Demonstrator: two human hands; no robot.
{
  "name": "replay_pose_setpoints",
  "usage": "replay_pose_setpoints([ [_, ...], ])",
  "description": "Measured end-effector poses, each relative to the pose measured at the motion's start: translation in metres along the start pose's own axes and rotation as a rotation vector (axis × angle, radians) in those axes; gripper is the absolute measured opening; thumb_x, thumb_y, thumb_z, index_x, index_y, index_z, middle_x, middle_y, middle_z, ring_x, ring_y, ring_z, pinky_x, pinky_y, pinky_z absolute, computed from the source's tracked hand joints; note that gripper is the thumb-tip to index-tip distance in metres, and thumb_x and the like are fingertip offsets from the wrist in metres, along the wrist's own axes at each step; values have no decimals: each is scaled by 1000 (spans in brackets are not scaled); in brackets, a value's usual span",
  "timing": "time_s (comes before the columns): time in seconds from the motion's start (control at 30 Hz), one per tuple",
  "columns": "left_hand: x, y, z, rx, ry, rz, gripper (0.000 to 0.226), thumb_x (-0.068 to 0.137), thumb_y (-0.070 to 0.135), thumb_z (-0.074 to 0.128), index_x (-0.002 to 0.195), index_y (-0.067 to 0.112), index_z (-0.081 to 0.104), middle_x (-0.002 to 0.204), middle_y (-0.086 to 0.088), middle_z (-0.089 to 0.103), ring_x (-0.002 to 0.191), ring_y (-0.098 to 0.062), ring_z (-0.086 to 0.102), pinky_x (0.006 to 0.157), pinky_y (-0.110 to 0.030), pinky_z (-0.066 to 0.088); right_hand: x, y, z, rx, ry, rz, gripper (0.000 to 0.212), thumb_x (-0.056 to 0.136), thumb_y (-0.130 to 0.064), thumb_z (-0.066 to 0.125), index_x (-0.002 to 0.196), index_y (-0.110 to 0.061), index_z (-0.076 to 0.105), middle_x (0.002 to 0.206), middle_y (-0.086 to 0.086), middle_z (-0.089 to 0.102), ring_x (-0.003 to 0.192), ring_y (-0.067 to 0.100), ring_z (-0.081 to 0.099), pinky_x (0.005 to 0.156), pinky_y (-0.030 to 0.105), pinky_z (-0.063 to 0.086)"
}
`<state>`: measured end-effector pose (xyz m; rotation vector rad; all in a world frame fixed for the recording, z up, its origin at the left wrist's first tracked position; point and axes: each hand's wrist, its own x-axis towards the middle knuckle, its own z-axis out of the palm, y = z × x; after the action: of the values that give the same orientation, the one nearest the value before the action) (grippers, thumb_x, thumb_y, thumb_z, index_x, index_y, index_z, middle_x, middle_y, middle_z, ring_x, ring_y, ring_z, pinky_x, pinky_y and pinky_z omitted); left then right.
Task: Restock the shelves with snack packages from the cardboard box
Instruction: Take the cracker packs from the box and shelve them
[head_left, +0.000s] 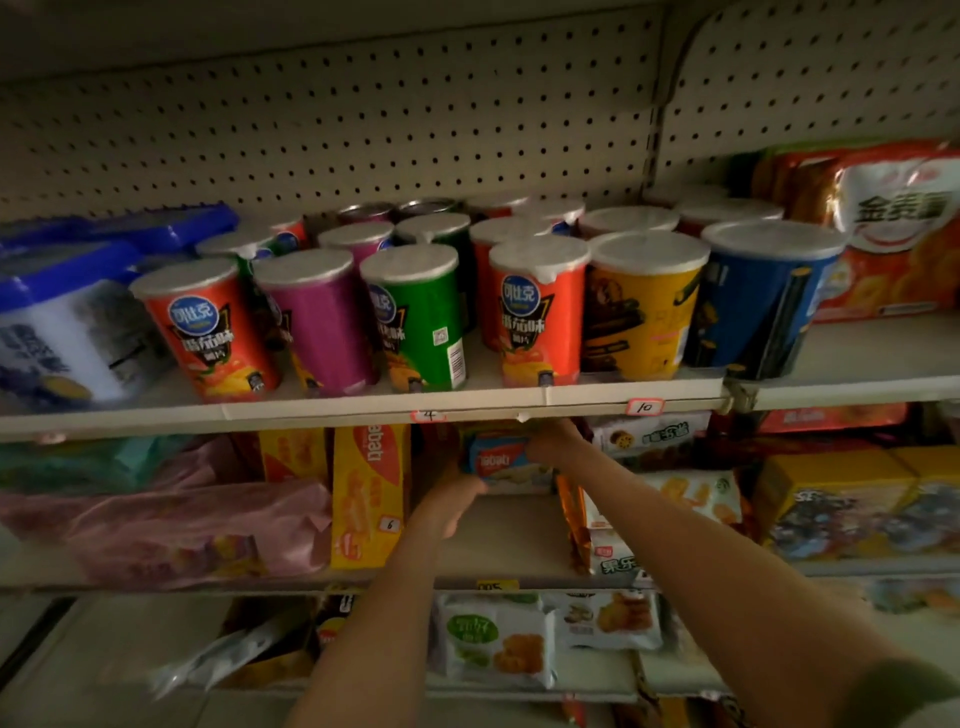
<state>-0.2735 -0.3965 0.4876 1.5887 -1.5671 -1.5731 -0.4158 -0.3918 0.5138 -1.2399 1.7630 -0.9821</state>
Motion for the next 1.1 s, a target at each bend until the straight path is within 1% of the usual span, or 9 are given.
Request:
replay_pose_setpoints([
  [0.13, 16, -5, 0, 80, 57, 12, 48, 86, 0, 56, 131, 12, 45, 125, -6, 49, 108, -20, 45, 87, -29, 36, -7, -4, -8, -344, -95, 116, 51, 95, -16, 49, 143, -9, 32, 144, 12, 40, 132, 27, 39, 105, 27, 35],
  [0.27, 25, -8, 6, 34, 74, -3, 46, 89, 1, 54, 133, 11, 47, 123, -12, 52, 110, -26, 49, 86, -33, 40, -4, 4, -11, -507, -160, 97, 41, 92, -6, 50, 133, 0, 47, 137, 19, 48, 125, 30, 47, 96, 28, 40],
  [0.43, 31, -9, 4, -7, 28, 44, 51, 88, -6, 51, 136, 9, 45, 121, -2, 50, 121, -27, 47, 85, -29, 37, 9, 20, -5, -725, -150, -20, 43, 94, -15, 52, 136, -10, 44, 136, 15, 49, 122, 28, 49, 103, 38, 42],
  [0.53, 25, -6, 4, -57, 74, 42, 47, 88, -1, 54, 133, 8, 47, 129, -9, 52, 120, -29, 50, 84, -30, 41, 2, 12, -7, -656, -31, -60, 36, 96, -13, 44, 130, -4, 48, 132, 17, 50, 125, 30, 46, 98, 32, 39],
  [0.63, 3, 3, 5, 36, 147, 21, 29, 88, 8, 55, 116, 5, 59, 113, -15, 62, 100, -31, 59, 70, -29, 41, -41, -19, -4, 21, -92, -91, 27, 97, -28, 36, 107, -9, 51, 109, 12, 58, 113, 26, 51, 89, 34, 46],
  [0.67, -5, 7, 6, 93, 158, 27, 25, 87, 10, 55, 110, 4, 62, 108, -18, 64, 93, -31, 61, 66, -28, 40, -53, -27, -6, 16, -120, -146, 27, 94, -29, 40, 107, -8, 51, 104, 12, 61, 107, 25, 53, 85, 33, 50],
  [0.77, -45, 25, 10, 247, 134, 12, 23, 90, 14, 49, 106, 6, 62, 99, -16, 65, 92, -29, 64, 65, -33, 46, -91, -32, -18, -560, -63, -100, 46, 89, -13, 55, 132, -4, 45, 132, 15, 50, 125, 30, 44, 99, 31, 38],
  [0.9, -90, 39, 30, 369, -19, 1, 27, 92, 10, 45, 110, 1, 64, 112, -20, 66, 105, -34, 62, 86, -37, 51, -136, -31, -38, -505, 1, -2, 35, 90, -17, 55, 123, -8, 55, 126, 14, 58, 117, 30, 54, 92, 31, 42],
  [1.1, -133, 60, 114, 426, -249, 23, 25, 92, 12, 43, 101, 4, 65, 90, -13, 63, 82, -28, 60, 69, -32, 46, -198, -10, -104, -430, -44, 211, 34, 88, -29, 58, 117, -11, 62, 119, 7, 62, 114, 23, 57, 92, 28, 44],
])
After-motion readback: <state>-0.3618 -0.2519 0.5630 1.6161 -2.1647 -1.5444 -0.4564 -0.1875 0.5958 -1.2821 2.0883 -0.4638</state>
